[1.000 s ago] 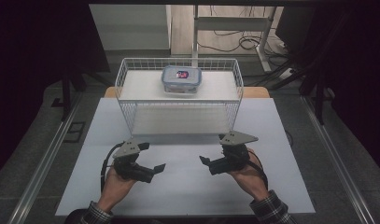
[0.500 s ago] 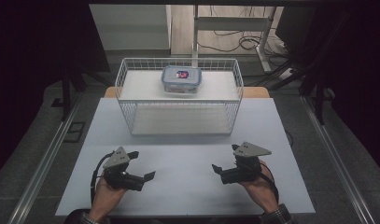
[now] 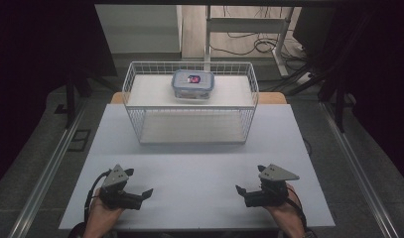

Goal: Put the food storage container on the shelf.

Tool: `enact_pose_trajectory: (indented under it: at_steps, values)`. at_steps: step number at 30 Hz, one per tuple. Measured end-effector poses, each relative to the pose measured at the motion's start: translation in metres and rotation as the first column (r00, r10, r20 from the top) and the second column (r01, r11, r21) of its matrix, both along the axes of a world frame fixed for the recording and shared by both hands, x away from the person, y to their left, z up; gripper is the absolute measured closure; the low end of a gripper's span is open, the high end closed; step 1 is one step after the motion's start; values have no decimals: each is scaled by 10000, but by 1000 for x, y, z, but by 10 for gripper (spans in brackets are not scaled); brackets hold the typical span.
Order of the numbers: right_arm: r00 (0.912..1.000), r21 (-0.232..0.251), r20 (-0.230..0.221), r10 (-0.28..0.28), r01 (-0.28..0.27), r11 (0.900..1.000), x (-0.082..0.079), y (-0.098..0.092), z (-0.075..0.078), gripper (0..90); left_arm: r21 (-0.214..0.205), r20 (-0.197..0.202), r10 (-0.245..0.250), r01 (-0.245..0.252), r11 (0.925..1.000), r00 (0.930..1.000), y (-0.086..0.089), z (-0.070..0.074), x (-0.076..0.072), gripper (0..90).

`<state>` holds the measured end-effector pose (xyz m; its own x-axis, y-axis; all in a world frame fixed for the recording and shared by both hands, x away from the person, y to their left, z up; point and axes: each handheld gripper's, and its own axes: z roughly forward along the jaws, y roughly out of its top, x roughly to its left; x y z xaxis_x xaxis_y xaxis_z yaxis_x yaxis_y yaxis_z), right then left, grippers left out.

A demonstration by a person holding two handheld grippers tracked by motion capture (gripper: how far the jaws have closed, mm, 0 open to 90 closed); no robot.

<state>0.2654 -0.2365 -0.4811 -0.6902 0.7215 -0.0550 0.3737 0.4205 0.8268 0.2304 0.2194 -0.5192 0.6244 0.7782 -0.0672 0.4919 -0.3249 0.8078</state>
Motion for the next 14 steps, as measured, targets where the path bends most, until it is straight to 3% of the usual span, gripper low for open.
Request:
enact_pose_trajectory:
  at_steps: [3,6,10,14]
  values:
    - [9999,-159,-94,-65,63,9999,-1,-3,-5,0,153,-55,168,-167,9997,9998,3,-4,-1,3]
    - [9992,-489,-346,-216,199,9986,0,-6,-16,0,831,-231,428,-408,9957,9988,6,-12,2,4]
    - [9971,-869,-705,-269,207,9960,3,-5,-26,0,927,-784,379,-306,9952,9962,5,-19,7,3]
    - [9967,-1044,-773,-245,163,9944,4,-4,-27,0,1103,-892,274,-175,9937,9956,3,-20,7,0]
